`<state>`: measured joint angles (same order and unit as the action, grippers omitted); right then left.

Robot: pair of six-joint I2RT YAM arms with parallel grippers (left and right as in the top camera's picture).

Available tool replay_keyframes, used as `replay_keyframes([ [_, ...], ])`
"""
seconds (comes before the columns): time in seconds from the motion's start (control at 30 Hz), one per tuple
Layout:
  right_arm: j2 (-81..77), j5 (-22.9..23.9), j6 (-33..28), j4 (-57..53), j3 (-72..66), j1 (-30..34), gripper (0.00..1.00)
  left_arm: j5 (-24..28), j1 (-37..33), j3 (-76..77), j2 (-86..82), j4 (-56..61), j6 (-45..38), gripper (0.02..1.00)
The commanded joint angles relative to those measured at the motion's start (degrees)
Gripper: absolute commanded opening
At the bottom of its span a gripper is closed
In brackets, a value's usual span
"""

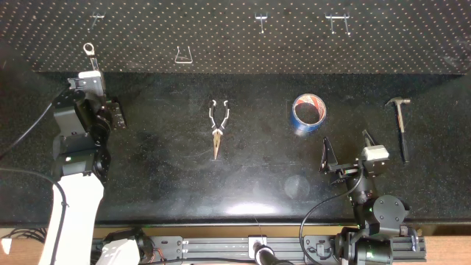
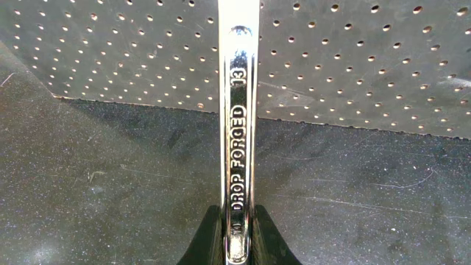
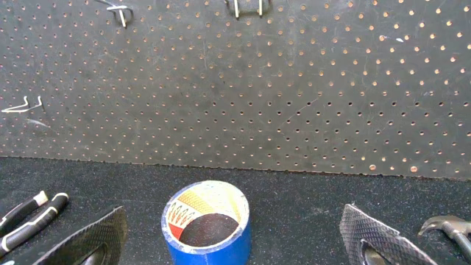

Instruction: Place Tools Onto Pegboard

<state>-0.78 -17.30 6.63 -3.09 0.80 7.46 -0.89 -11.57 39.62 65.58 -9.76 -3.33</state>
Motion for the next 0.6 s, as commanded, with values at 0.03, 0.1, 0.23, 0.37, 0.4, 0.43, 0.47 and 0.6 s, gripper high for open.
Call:
replay_keyframes([
  [0.03, 0.46, -0.35, 0.42, -0.11, -0.33, 0.13, 0.954, -0.33, 0.09, 0.85, 0.07, 2.80, 0.31, 0.029],
  [0.1, 0.46, -0.35, 0.42, -0.11, -0.33, 0.11, 0.952, 0.68, 0.09, 0.85, 0.44, 5.90, -0.33, 0.027],
  [0.23, 0.46, -0.35, 0.42, -0.11, -0.33, 0.11, 0.954, 1.11, 0.09, 0.85, 1.09, 8.94, -0.33, 0.029],
  [0.37, 0.46, -0.35, 0.42, -0.11, -0.33, 0.11, 0.954, 2.84, 0.09, 0.90, 3.50, 11.34, -0.31, 0.029],
  [0.4, 0.46, -0.35, 0.42, -0.11, -0.33, 0.13, 0.954, 3.08, 0.09, 0.90, 3.72, 11.65, -0.31, 0.027],
  [0.43, 0.46, -0.35, 0.42, -0.11, -0.33, 0.13, 0.952, 3.10, 0.09, 0.90, 3.98, 12.09, -0.28, 0.027],
  [0.47, 0.46, -0.35, 0.42, -0.11, -0.33, 0.13, 0.954, 3.08, 0.09, 0.92, 4.39, 12.79, -0.31, 0.029],
  [0.6, 0.46, -0.35, 0.42, -0.11, -0.33, 0.13, 0.954, 3.06, 0.09, 0.96, 5.44, 14.56, -0.31, 0.029],
])
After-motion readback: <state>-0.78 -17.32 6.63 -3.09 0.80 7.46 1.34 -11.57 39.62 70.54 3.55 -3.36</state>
